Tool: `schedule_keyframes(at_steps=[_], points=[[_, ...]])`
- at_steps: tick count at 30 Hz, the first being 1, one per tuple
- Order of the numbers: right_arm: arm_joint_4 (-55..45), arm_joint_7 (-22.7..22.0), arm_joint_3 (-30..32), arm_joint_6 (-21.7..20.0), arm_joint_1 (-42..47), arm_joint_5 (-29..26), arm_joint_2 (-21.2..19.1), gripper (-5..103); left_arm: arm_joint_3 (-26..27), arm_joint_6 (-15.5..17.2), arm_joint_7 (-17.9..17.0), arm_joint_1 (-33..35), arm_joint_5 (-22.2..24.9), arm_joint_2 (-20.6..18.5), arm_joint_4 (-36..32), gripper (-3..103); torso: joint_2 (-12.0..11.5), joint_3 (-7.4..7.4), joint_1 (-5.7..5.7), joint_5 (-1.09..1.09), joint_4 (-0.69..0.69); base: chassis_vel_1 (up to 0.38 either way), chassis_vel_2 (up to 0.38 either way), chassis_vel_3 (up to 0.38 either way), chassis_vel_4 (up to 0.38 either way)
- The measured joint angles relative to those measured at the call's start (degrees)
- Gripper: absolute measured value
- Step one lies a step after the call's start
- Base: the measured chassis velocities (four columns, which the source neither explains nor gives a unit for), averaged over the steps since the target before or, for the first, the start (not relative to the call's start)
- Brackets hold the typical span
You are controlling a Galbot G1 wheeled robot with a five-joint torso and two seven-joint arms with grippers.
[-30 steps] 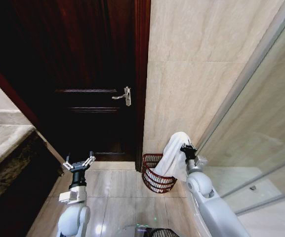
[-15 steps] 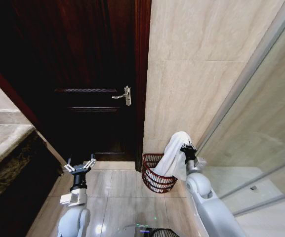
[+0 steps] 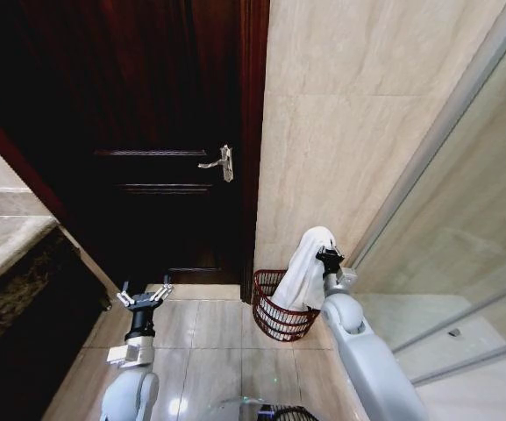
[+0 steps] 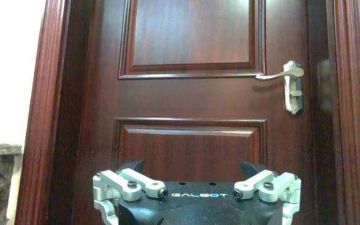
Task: Discard the used towel into the hamper.
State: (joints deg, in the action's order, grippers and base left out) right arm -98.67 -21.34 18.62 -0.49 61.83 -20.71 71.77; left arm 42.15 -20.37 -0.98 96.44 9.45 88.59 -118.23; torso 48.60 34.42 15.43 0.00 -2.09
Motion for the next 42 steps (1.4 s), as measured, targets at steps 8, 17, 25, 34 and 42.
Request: schedule_keyframes(at_steps=[8, 17, 25, 34, 42], points=[[6.7, 0.7, -0.5, 2.8, -2.3, -0.9, 0.8, 5, -0.2, -0.1, 0.1, 0.2, -0.3, 0.2, -0.3, 100, -2.1, -1.17, -0.92, -0.01, 0.0, 0.0, 0.0, 0.0, 0.0], [11.3, 1.7, -1.4, 4.8, -4.3, -0.7, 2.8, 5, -0.2, -0.1, 0.0, 0.1, -0.3, 0.0, -0.6, 100, -4.2, -2.43, -1.81, 0.0, 0.0, 0.0, 0.0, 0.0, 0.0], [13.5, 2.1, -1.7, 5.5, -5.1, -0.3, 3.9, 5, -0.2, -0.3, 0.0, 0.1, -0.3, 0.2, -0.6, 100, -6.5, -3.7, -2.81, 0.0, 0.0, 0.0, 0.0, 0.0, 0.0], [7.1, 0.1, -1.4, -5.7, -2.4, -3.7, 2.6, 5, -0.2, -0.5, -0.1, -0.7, -0.3, 0.1, -0.3, 100, -8.5, -4.77, -3.68, 0.0, 0.0, 0.0, 0.0, 0.0, 0.0], [0.5, -0.8, -1.0, -20.2, -2.1, -9.6, 0.3, 5, -0.2, -0.2, -0.6, -0.8, -0.2, 0.0, -0.3, 100, -8.6, -4.85, -3.74, -0.01, 0.0, 0.0, 0.0, 0.0, 0.0]])
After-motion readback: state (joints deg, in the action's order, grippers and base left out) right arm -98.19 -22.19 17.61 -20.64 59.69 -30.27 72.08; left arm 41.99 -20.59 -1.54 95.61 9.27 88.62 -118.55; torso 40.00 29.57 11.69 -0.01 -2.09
